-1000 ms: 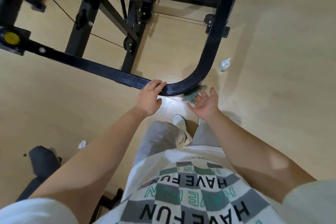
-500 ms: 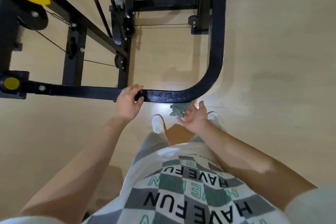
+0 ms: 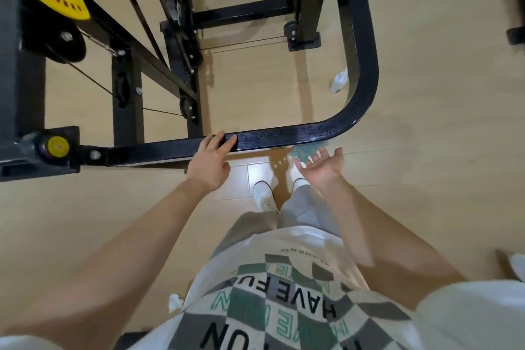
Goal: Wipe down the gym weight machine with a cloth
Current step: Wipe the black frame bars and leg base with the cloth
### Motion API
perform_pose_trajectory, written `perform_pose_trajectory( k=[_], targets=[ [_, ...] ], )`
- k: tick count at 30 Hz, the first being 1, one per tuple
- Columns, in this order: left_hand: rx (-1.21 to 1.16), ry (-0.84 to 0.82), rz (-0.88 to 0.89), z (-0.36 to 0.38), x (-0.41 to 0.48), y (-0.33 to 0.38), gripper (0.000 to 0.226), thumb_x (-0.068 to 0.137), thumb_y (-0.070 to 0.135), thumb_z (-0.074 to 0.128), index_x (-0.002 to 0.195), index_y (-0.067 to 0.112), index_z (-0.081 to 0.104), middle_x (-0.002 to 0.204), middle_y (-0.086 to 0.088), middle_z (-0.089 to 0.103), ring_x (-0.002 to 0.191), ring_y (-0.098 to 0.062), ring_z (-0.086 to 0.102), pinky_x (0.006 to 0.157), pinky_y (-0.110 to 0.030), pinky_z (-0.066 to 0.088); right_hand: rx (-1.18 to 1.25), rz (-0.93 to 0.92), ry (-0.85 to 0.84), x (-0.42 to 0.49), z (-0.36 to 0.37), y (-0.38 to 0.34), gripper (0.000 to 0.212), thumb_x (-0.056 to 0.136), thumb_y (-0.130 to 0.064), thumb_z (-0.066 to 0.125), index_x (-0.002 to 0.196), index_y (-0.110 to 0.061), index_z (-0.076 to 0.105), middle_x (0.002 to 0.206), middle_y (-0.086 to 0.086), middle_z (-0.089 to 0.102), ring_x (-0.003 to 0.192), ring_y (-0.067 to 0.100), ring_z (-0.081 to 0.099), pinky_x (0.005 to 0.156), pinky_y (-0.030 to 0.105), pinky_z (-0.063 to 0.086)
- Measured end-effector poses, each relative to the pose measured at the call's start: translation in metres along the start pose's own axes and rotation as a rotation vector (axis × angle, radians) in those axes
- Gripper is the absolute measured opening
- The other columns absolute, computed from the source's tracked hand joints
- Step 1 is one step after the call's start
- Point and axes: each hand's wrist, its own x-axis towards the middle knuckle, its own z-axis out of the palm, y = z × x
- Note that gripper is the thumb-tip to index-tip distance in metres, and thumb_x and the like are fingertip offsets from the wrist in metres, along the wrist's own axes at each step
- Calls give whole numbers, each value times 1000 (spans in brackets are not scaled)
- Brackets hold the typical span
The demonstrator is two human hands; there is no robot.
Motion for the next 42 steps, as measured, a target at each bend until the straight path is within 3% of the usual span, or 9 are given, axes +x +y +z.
perform_pose_trajectory(
  k=[8,13,23,29,32,34,36,40,42],
  targets=[
    [-21,-9,78,-3,-8,-16,77,92,6,62,159,29,30,169,2,16,156,-23,10,122,-35,21,-41,203,-65,8,21,86,65,103,-59,13,138,-24,54,144,8,54,127,28,51,120,54,21],
    [-109,19,106,-12,-16,-28,63,89,2,66,148,16,50,162,-6,35,148,-30,31,121,-39,28,-30,305,-111,16,22,100,71,101,-64,12,141,-21,52,154,7,46,148,29,33,119,56,19],
    [4,137,-110,-29,-42,-136,64,83,3,72,144,16,56,150,-20,46,132,-46,41,114,-51,37,216,98,-96,25,18,107,64,101,-65,18,122,-20,60,131,9,60,124,33,55,117,55,26],
    [75,100,39,-24,-50,-175,73,81,7,75,148,20,51,151,-18,44,132,-45,40,111,-53,39,165,129,-109,15,53,204,66,102,-62,18,133,-19,57,134,13,59,131,34,50,118,54,24],
    [139,73,108,-26,-51,-185,76,82,13,74,152,23,45,156,-14,41,137,-43,37,112,-54,40,107,162,-110,5,73,251,65,102,-62,15,132,-21,56,156,9,42,149,28,31,121,54,18],
    [187,43,141,-25,-53,-191,78,85,17,72,155,24,39,162,-12,33,144,-40,31,115,-53,37,76,184,-107,2,81,278,67,102,-62,15,144,-23,49,161,5,32,152,25,24,121,54,17],
    [205,21,176,-25,-56,-197,79,88,20,69,158,26,33,166,-9,26,149,-38,24,118,-51,33,71,189,-136,0,84,297,71,100,-65,15,147,-23,46,162,7,33,149,25,30,119,55,20],
    [238,-7,219,-30,-61,-205,76,93,23,63,159,30,27,169,-4,17,154,-32,17,119,-54,28,162,107,-120,-2,75,294,69,97,-68,24,121,-16,62,137,7,53,142,29,39,119,57,23],
    [231,-19,242,-33,-61,-209,74,95,22,61,159,31,26,169,-3,15,155,-30,14,119,-55,26,221,41,-111,0,65,276,73,97,-72,23,131,-19,61,137,6,57,135,30,48,114,54,31]
  ],
)
